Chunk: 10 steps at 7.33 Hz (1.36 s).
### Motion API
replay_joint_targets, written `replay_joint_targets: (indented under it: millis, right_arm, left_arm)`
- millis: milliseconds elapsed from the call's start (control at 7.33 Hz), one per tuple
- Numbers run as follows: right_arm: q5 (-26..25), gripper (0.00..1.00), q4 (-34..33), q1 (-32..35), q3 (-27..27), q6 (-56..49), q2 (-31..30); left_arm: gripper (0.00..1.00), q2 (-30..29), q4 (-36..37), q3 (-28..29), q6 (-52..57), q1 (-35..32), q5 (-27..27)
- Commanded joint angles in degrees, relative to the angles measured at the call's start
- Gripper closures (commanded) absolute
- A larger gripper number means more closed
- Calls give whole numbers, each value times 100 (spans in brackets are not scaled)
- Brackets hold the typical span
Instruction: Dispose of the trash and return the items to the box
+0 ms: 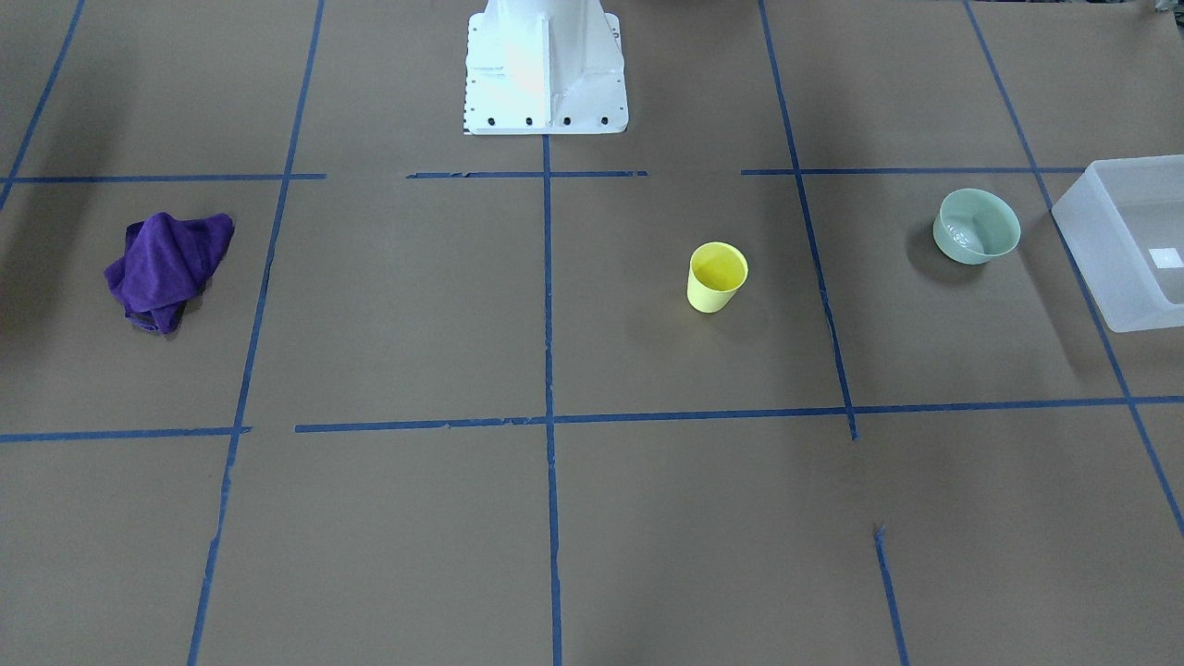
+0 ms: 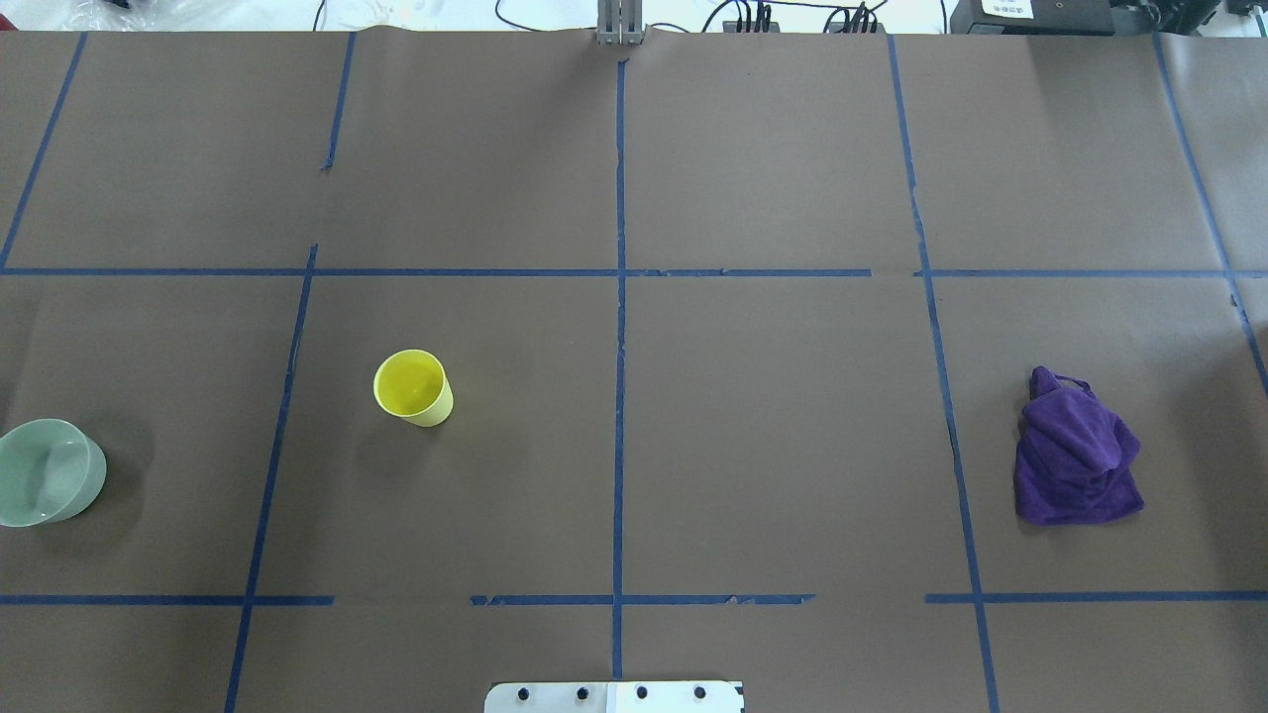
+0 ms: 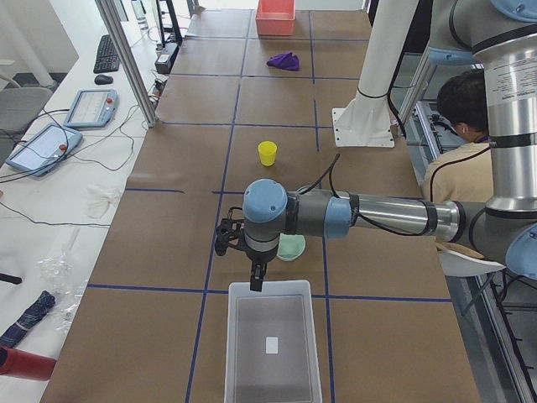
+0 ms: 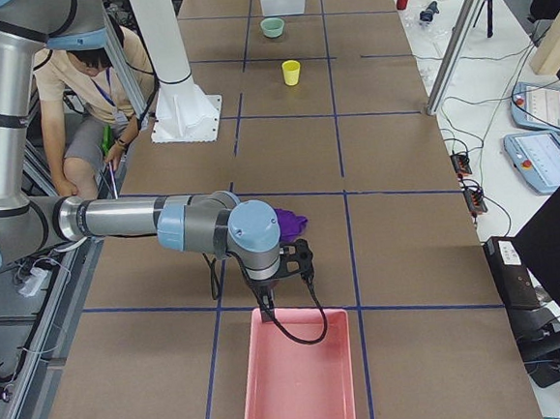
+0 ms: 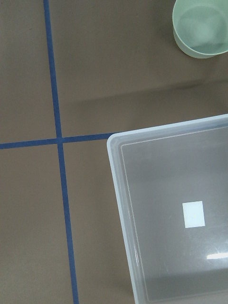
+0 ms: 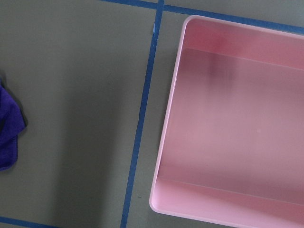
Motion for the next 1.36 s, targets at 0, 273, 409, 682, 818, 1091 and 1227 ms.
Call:
replay_joint_targets:
  millis: [0,273,409,682,818,1091,1227]
  right_arm:
    - [0,0,2,0,32,-6,0]
    - [9,0,2,0,145,3,35]
    - [174,0,167,-9,268,90,96]
    - [272,0,1427,-9,401,117,123]
    - [760,0,1669,-18,349,126,114]
    - [1274,0,2133,-149,348,1182,79]
    - [1240,0,2773,-437,331,1790,36]
  left_arm:
    - [0,-80,-51,-27,39,13,44]
    - [0,-177,-296,-71,39,22,44]
    - [0,-229,-837,-54,39,39,-26]
    - [0,-482,-3279,408,-39,48,-88]
    - [0,-433,-4626,760,-48,66,-70]
    - [0,-695,-5427,1168,-1655,110,-680]
    - [0,-696,-5796,1220,-1935,136,-755]
